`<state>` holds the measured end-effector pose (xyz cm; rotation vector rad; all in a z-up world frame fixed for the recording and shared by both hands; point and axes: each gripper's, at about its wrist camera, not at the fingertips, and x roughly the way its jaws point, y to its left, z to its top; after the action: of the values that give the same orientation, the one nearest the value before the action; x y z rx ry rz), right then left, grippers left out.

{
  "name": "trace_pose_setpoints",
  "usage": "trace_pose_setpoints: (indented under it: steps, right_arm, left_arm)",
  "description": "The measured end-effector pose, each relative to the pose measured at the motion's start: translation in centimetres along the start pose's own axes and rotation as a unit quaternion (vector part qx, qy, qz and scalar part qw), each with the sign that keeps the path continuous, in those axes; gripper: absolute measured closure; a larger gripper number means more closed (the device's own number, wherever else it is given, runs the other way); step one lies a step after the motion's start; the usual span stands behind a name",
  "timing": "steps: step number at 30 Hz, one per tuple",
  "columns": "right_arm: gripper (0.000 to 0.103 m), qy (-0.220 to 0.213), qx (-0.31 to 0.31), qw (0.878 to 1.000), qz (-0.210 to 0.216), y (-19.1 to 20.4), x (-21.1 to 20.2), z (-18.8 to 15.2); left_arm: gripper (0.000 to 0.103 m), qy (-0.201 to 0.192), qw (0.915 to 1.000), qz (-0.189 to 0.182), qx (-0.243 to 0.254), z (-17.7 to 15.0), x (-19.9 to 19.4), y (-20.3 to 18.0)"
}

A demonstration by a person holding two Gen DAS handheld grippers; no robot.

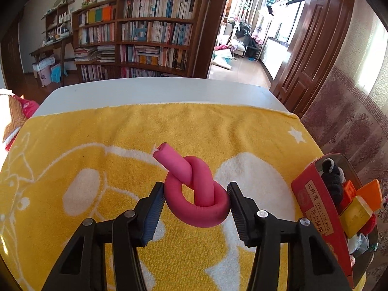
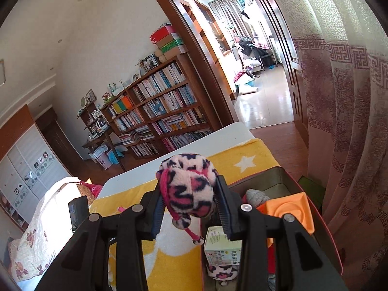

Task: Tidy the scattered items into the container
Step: 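Lower the foam tube and leopard plush into the red tin and open both grippers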

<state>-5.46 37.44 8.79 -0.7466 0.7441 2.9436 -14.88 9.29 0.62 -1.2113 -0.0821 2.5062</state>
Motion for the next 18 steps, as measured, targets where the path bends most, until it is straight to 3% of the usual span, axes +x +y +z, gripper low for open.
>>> trace_pose_setpoints:
  steps: [8, 18]
  right_arm:
    - [0.061, -0.025, 0.018, 0.999, -0.028, -3.7, -3.7, -0.2]
    - [0.061, -0.005, 0.018, 1.000, -0.002, -5.5, -5.0, -2.3]
  left_arm:
    - [0.048, -0.016, 0.9952, -0.080, 0.055, 1.0, -2.2, -8.0]
    - [0.048, -0.009, 0.9849, -0.132, 0.111, 1.4, -2.2, -16.0]
